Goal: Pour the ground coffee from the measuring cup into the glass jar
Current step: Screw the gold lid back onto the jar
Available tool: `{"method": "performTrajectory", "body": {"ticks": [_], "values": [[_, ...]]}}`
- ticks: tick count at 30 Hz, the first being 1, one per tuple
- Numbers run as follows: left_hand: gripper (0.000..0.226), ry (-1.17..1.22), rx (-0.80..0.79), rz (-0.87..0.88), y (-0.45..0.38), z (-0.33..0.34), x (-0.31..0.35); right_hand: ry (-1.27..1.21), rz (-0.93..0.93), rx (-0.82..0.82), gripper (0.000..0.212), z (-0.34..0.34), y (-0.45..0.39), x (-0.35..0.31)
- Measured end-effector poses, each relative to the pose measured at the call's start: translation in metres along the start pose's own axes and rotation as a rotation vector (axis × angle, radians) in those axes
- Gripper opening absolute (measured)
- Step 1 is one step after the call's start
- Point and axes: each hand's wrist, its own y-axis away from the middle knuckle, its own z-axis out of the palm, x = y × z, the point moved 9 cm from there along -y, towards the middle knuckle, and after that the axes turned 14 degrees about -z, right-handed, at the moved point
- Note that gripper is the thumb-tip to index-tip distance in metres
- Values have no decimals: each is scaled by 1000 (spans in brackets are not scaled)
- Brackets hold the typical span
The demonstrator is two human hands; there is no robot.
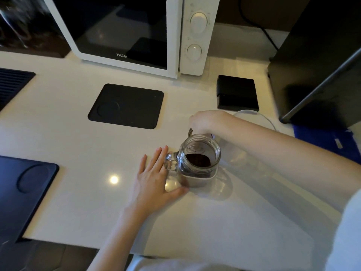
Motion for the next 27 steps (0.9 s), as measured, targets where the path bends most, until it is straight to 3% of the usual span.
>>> {"method": "performTrajectory", "body": {"ticks": [4,8,14,19,22,27], "values": [[91,9,3,-4,0,-1,0,14,-35,92,48,-19,3,-3],[91,-1,9,-5,0,0,0,-289,-87,301,68,-48,25,4],[91,-1,-10,12,1,1,0,-977,-290,619,53,-62,82,3],[89,-6,2,9,1,1,0,-1408,-520,1036,49,-30,132,-12],[89,5,-3,12,1,1,0,-1463,-494,1186,50,2,139,-17],[87,-6,-10,26,0,3,0,-1330,-427,1272,48,21,143,-25]]}}
